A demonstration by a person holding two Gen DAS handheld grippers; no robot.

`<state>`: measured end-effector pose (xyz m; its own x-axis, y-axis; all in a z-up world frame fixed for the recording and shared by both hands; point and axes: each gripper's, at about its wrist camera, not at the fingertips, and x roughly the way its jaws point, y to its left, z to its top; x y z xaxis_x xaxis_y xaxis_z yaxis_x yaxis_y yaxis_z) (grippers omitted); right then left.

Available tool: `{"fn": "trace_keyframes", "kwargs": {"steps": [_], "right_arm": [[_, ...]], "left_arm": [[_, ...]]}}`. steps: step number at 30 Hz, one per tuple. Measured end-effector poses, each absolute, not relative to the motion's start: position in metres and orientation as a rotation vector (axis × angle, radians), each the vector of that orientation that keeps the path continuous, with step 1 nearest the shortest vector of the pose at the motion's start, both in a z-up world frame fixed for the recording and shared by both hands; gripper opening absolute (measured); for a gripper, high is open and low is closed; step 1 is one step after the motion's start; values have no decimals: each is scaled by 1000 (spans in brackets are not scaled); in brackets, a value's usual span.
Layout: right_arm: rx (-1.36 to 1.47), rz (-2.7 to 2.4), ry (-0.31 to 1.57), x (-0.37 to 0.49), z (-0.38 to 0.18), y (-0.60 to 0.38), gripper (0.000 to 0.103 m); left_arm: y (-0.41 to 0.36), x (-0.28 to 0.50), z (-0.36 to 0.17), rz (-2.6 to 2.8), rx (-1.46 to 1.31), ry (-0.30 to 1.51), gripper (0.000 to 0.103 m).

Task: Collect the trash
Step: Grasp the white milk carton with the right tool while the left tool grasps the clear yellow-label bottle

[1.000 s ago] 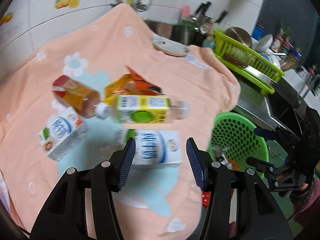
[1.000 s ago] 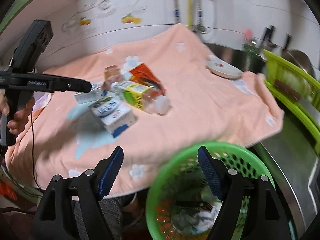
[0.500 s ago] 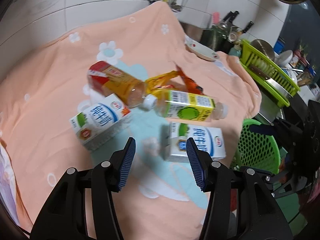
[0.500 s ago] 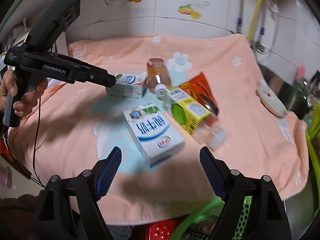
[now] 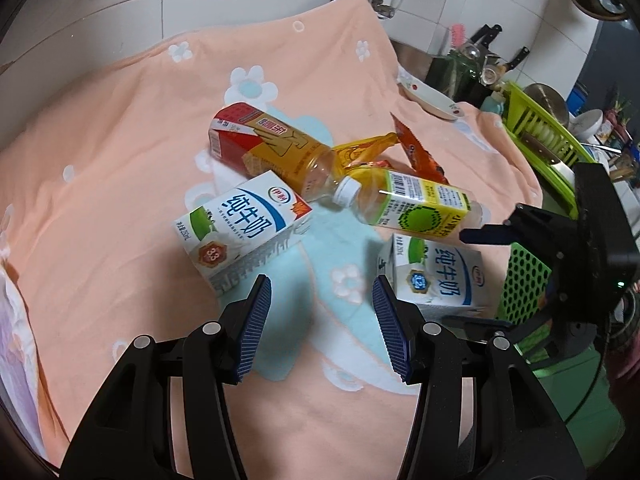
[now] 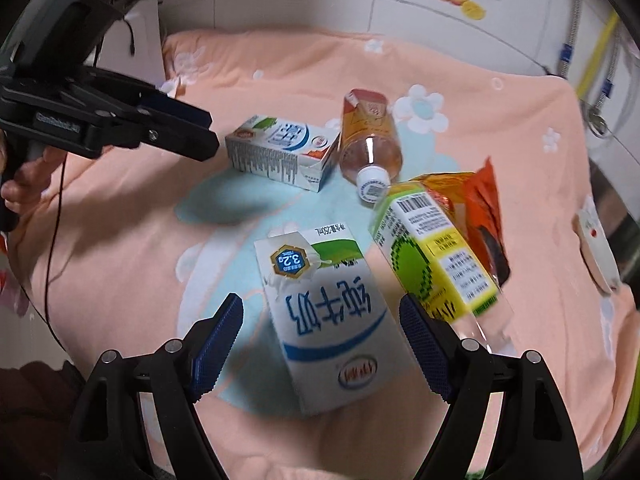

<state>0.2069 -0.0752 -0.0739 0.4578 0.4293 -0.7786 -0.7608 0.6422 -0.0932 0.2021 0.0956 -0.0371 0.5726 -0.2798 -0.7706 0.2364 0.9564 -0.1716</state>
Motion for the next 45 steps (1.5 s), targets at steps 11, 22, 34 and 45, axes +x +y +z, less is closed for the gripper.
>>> {"fn": "trace_keyframes", "kwargs": {"steps": [11, 22, 34, 45], "right_arm": [[-523, 844, 894, 235, -98, -55, 76], [-491, 813, 846, 217, -86, -66, 66], [-400, 701, 790, 175, -61, -128, 66], [-293, 606, 798, 140, -58, -190, 66]], "left_arm": [[100, 209, -48, -301, -39, 938, 53], [87, 216, -49, -328, -23, 937, 55], [19, 229, -37, -493, 164, 865, 68], [-40, 262, -46, -611, 393, 838, 74]]}}
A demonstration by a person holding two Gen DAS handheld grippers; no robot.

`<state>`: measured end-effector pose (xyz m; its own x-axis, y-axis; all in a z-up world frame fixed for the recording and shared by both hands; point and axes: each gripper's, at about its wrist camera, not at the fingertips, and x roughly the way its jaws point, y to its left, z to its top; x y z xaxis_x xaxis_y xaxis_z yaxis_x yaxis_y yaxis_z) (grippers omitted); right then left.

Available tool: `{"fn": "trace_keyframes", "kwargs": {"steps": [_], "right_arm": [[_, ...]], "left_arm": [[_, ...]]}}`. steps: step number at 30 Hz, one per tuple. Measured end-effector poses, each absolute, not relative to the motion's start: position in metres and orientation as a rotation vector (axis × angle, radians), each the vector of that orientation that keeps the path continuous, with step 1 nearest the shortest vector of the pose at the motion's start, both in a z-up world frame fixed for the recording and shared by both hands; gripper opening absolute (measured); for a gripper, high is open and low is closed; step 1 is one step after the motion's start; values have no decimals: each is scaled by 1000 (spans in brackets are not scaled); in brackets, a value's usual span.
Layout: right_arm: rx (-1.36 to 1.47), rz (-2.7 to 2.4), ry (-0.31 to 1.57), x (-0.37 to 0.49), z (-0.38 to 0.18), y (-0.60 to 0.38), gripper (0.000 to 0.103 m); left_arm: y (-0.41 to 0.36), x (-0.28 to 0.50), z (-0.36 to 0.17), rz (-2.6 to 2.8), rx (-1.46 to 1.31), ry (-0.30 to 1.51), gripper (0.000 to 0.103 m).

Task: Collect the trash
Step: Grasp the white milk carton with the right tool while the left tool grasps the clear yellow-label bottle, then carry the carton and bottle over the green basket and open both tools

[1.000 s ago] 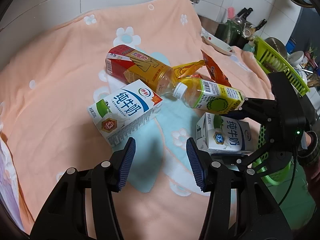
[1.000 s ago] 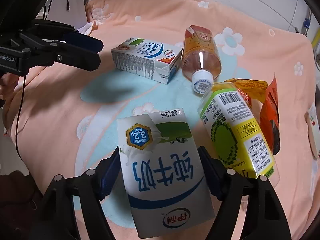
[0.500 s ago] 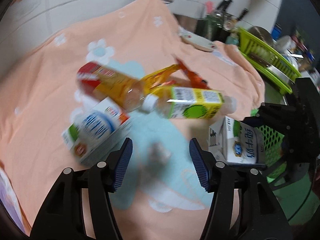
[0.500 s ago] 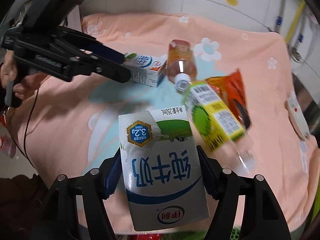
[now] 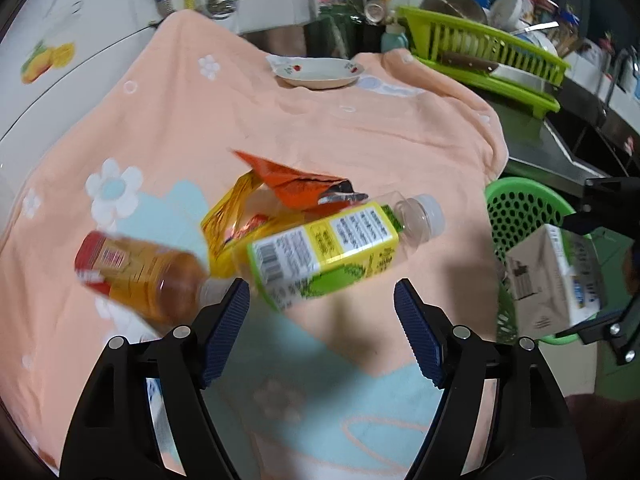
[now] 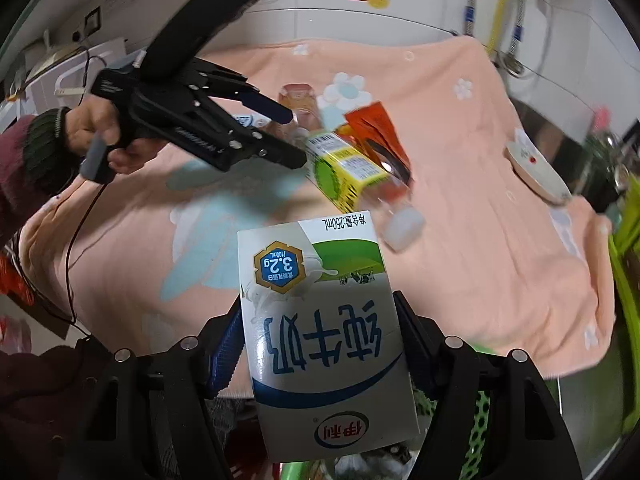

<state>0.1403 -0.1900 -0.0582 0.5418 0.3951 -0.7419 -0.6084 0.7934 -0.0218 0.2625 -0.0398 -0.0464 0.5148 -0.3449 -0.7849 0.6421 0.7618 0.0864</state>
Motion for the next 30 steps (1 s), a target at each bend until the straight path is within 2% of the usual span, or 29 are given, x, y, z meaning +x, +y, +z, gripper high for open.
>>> {"fn": "trace_keyframes", "kwargs": {"steps": [15, 23, 30], "right_arm": [[-185, 555, 856, 145, -79, -218, 66], [-155, 547, 869, 148, -86, -221, 66], [-136, 524, 878, 148, -91, -231, 66]], "left_arm": [[-75, 299, -68, -774, 635, 853, 80], [-89, 307, -75, -847, 685, 908, 80], [-98, 296, -81, -899, 727, 925, 76]]}}
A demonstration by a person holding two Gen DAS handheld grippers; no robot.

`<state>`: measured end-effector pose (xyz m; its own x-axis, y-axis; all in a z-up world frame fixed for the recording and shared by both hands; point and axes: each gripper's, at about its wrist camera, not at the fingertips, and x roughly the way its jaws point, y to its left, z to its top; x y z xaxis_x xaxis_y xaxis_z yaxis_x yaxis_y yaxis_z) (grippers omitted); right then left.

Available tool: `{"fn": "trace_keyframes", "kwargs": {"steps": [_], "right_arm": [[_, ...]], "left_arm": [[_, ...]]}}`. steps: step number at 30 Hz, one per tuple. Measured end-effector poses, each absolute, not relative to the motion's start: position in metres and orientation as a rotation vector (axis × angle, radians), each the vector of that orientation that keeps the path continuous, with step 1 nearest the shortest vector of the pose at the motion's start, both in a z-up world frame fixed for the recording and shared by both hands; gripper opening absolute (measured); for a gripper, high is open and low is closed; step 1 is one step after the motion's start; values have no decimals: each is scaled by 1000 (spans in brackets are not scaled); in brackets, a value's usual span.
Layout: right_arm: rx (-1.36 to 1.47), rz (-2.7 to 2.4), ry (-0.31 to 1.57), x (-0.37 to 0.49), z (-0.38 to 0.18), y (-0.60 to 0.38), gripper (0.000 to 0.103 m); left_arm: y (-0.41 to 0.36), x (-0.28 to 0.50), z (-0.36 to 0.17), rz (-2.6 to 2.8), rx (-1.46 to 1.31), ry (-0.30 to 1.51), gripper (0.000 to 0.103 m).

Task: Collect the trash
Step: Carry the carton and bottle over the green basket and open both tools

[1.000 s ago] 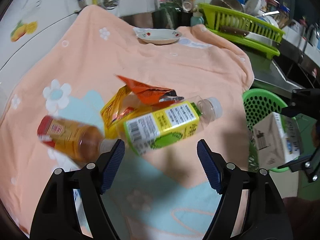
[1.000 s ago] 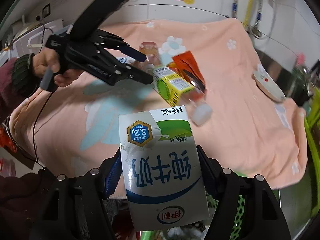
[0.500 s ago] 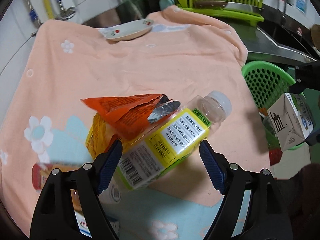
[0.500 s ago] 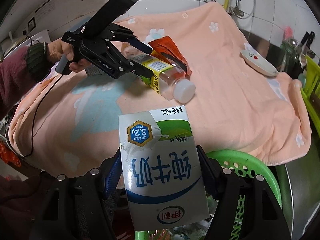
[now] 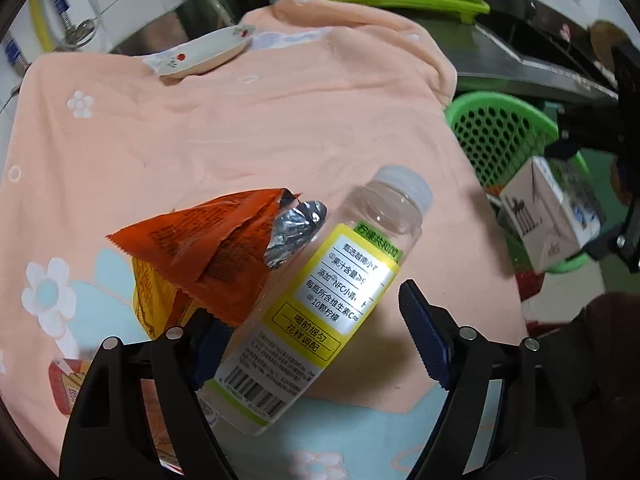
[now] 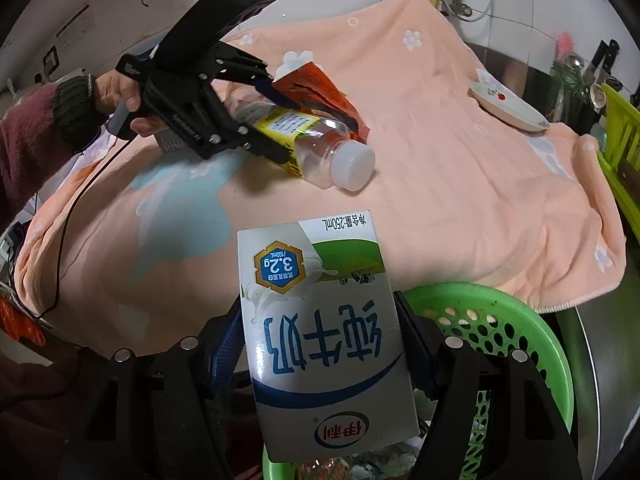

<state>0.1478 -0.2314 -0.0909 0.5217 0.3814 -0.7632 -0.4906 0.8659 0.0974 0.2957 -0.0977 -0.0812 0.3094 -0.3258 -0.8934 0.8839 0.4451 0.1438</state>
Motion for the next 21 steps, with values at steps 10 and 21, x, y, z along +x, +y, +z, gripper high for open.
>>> {"fn": "trace_keyframes", "kwargs": {"steps": [10, 21], "right_arm": [[-86, 486, 887, 142, -97, -246, 66], [-25, 403, 880, 123, -101, -269, 66]], "left_arm": [[-117, 290, -94, -921, 755, 992, 68], [-124, 282, -99, -847, 691, 993, 51]]}}
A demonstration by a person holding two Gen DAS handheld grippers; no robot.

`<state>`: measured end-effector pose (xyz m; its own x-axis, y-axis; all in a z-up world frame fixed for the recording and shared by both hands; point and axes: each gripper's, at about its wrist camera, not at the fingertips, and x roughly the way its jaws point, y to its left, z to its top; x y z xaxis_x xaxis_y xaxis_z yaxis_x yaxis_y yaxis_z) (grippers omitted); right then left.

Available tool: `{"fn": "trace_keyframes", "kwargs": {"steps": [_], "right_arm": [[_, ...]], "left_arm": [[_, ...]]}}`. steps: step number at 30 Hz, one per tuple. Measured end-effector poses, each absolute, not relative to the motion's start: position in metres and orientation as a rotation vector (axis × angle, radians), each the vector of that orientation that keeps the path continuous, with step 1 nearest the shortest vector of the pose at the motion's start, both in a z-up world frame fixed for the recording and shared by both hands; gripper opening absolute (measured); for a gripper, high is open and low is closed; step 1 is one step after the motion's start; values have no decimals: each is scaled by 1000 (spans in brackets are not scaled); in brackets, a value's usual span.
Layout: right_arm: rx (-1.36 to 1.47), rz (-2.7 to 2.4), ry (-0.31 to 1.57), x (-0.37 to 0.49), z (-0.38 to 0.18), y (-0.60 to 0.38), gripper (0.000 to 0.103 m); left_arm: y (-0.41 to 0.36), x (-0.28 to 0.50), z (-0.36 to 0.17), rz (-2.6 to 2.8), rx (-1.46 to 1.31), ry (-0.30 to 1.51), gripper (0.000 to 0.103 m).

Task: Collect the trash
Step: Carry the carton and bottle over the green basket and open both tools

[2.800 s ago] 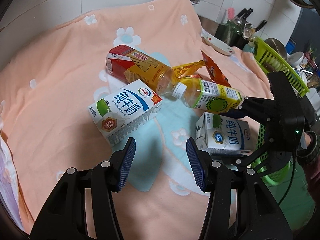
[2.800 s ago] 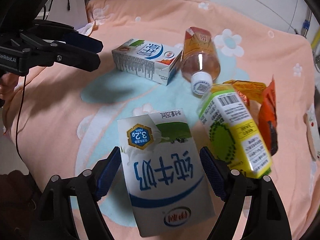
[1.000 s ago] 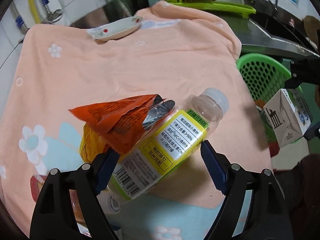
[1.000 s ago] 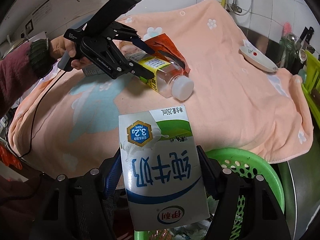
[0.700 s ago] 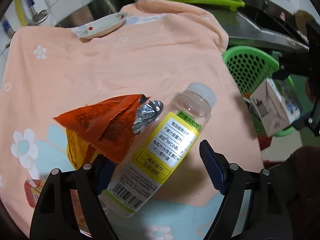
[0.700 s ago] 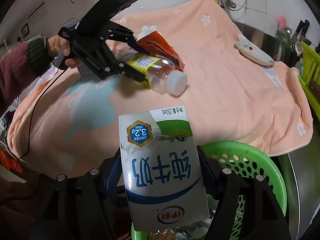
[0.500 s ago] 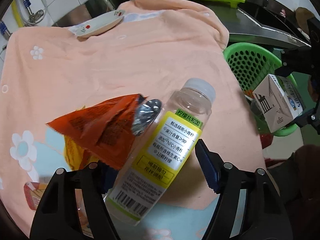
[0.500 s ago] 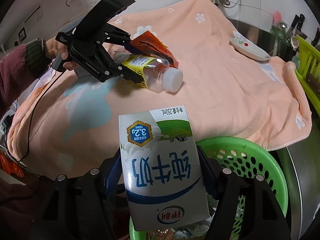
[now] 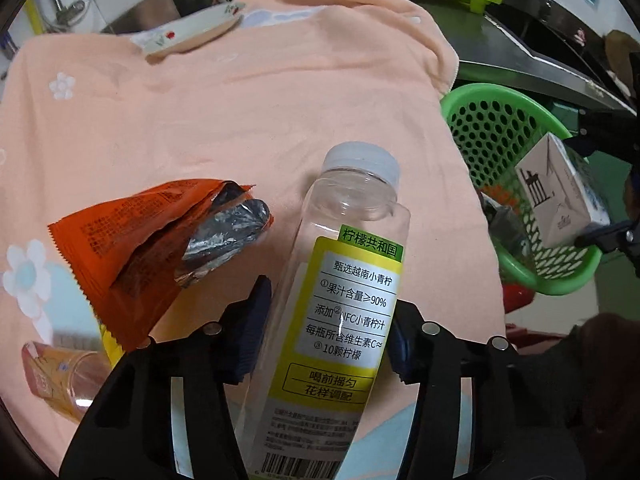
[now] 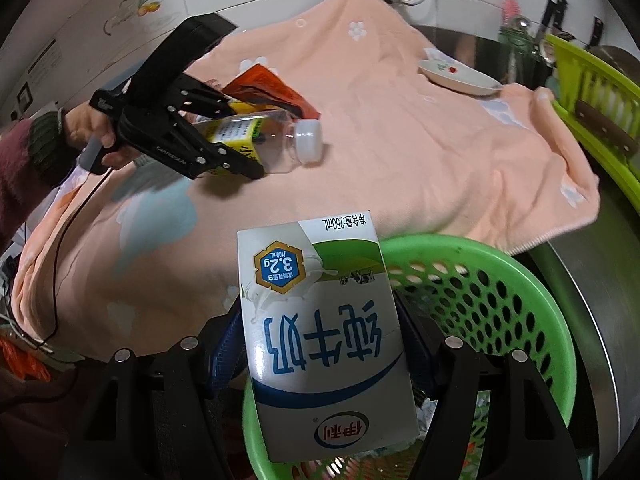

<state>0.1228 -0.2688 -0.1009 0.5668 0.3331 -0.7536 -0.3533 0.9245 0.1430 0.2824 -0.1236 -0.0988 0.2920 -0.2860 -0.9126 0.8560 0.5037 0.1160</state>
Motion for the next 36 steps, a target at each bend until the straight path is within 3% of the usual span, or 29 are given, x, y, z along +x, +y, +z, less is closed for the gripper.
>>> {"fn": "trace_keyframes", "kwargs": {"steps": [26, 29, 36], "right_arm": [[99, 134, 814, 61, -97, -349, 68], [119, 111, 800, 54, -97, -358, 77], [139, 96, 757, 38, -93, -368, 78]], "left_arm": [[-164, 197, -43, -898, 326, 910, 48], [-177, 188, -42, -916, 312, 898, 48], [-208, 171, -44, -941, 279, 897, 48]]}}
